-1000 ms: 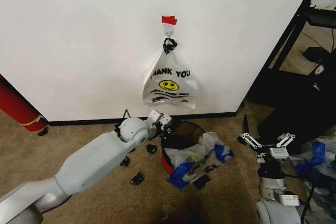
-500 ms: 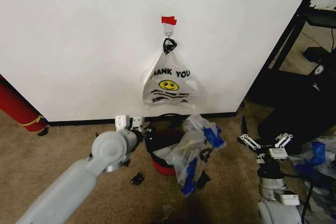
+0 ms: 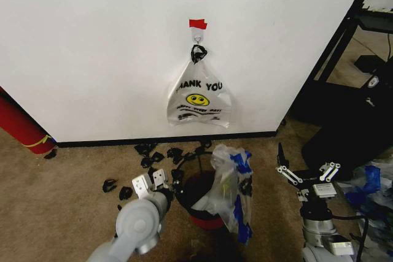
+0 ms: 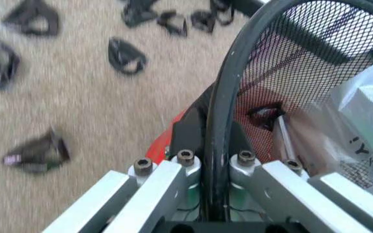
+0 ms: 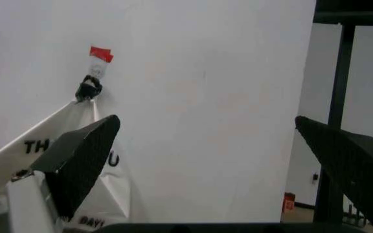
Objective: Pick up the garbage bag from the wall and place it over the trash bin.
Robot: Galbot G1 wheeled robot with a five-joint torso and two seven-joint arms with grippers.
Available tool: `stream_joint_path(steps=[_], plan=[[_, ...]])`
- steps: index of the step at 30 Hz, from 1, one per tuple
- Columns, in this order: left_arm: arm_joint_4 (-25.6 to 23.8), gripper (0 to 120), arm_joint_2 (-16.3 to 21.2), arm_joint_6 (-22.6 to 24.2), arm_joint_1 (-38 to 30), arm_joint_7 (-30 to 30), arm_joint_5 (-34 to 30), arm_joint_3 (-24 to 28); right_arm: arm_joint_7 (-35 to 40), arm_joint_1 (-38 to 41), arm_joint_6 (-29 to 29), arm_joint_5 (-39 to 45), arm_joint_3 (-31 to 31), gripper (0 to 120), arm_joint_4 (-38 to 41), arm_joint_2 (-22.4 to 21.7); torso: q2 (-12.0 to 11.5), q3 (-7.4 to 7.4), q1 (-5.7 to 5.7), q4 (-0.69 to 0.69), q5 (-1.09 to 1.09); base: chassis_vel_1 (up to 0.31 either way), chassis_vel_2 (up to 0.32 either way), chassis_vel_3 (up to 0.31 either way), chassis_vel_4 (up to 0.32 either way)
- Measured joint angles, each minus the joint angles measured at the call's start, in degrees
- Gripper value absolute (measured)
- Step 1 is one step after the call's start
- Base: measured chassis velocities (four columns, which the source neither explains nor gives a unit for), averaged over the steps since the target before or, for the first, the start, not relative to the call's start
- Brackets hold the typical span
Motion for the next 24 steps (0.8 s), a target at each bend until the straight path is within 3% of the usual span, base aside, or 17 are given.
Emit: stream_joint_path(steps=[5,14,24], plan=[[3.7,0,-0.9,-3.2,-0.5,5.6,7.3,0.7,-0.5,0.1,0.4,0.3,0.1,100,0.0,-0.1,0.0,0.00,0.00,0.00,0.00,0.000,0.000,0.000,0.000],[8.0,0,-0.8,-3.7,-3.4,5.7,10.9,1.9,-2.1,2.0,-0.6,0.5,-0.3,100,-0.6,0.2,0.0,0.01,0.01,0.00,-0.01,0.000,0.000,0.000,0.000],[5.2,33,3.1,-4.1,-7.6,5.2,8.9,2.5,-3.2,4.6,-1.2,0.6,-0.8,100,-3.0,0.4,0.0,0.01,0.01,0.00,-0.01,0.000,0.000,0.000,0.000]])
